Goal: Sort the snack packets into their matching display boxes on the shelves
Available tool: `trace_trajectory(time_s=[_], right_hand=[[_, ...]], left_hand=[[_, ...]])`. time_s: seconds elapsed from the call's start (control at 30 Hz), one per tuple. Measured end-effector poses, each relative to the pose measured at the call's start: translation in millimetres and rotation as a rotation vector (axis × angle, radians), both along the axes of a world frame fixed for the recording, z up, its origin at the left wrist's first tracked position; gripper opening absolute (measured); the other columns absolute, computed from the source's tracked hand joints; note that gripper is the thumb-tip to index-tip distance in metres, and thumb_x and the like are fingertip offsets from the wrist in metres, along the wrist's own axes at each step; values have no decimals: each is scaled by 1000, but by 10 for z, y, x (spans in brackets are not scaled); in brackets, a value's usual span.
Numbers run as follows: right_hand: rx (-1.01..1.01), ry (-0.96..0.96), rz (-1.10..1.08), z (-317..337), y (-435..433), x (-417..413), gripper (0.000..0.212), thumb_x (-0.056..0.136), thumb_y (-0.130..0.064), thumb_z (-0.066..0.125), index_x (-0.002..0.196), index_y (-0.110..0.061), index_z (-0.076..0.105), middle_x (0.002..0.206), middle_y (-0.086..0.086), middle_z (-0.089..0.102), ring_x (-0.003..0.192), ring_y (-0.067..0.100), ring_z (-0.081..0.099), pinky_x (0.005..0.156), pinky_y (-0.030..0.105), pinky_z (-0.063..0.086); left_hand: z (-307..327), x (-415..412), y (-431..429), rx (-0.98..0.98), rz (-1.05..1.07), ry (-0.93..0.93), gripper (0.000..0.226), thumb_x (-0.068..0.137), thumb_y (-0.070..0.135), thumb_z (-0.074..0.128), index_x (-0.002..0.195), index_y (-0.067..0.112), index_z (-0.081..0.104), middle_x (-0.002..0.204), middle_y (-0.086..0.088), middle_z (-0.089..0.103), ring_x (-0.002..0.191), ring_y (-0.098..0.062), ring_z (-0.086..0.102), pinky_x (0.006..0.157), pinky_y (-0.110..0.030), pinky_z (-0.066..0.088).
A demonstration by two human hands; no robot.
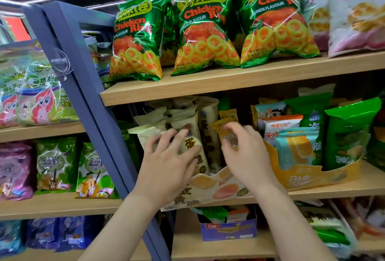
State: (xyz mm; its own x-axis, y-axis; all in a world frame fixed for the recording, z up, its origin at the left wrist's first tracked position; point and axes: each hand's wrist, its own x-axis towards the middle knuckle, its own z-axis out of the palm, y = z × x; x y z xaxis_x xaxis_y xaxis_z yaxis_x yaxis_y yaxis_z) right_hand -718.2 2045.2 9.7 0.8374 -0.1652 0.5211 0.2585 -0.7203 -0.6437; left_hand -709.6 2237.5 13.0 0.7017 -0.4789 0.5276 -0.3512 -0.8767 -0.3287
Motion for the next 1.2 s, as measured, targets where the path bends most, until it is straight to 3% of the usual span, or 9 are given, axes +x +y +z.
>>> trace_trajectory(time_s=[0.1,0.27,0.37,0.47,0.6,0.67,0.87,1.07,1.2], right_hand=[[-142,234,-20,43,-77,108,41,99,-33,49,140,-32,50,120,7,55,119,28,41,95,37,39],[-308,385,-3,42,-37,208,32,99,-45,44,124,-40,65,132,1,61,126,32,39,105,45,37],[-131,184,2,17,-80,144,26,98,-37,50,116,-38,69,118,-1,62,100,20,58,89,36,49],[148,-22,115,-11,-113,12,21,98,-27,55,110,-40,67,107,-7,47,67,2,55,64,16,43],[360,-313,233,-50,-132,-112,20,94,-17,60,106,-30,69,119,-9,49,114,14,57,89,37,54],[439,-438,251,-75,-124,-188,23,93,-11,60,109,-23,70,125,-2,50,119,25,56,92,45,54],[597,-739,282,-13,-6,-445,29,91,-2,53,117,-13,60,128,16,42,111,18,57,89,23,51],[702,-573,245,111,-89,-707,51,92,-20,65,134,-42,47,135,6,49,112,20,61,87,28,54],[772,-317,208,209,-326,-848,87,74,-26,76,140,-57,30,119,-5,66,100,14,69,85,34,57]], left_hand=[[-17,-21,47,-9,12,37,43,99,48,30,126,37,61,143,-4,50,129,-30,44,106,-47,27],[27,-11,86,1,29,50,45,100,47,25,128,38,59,137,-3,54,126,-31,47,106,-45,27],[21,-2,110,-26,20,60,45,101,47,25,128,38,60,136,-3,55,126,-31,47,107,-44,26],[-5,8,125,-63,0,85,47,101,49,22,128,39,60,139,-3,53,130,-30,44,109,-43,22],[-14,1,103,-182,-40,143,54,99,55,17,127,38,60,143,-1,50,135,-28,38,112,-39,16],[8,-20,53,-296,-116,150,54,97,56,22,130,34,59,144,2,48,137,-22,36,115,-37,20],[224,-304,-322,-707,-461,126,47,92,45,50,136,28,51,123,17,54,117,2,49,98,-13,39],[303,-583,-615,-850,-654,545,22,95,49,52,117,51,55,107,28,63,98,4,62,73,-14,51],[308,-494,-707,-785,-510,394,18,94,30,57,107,37,68,88,23,68,86,5,62,68,-7,46]])
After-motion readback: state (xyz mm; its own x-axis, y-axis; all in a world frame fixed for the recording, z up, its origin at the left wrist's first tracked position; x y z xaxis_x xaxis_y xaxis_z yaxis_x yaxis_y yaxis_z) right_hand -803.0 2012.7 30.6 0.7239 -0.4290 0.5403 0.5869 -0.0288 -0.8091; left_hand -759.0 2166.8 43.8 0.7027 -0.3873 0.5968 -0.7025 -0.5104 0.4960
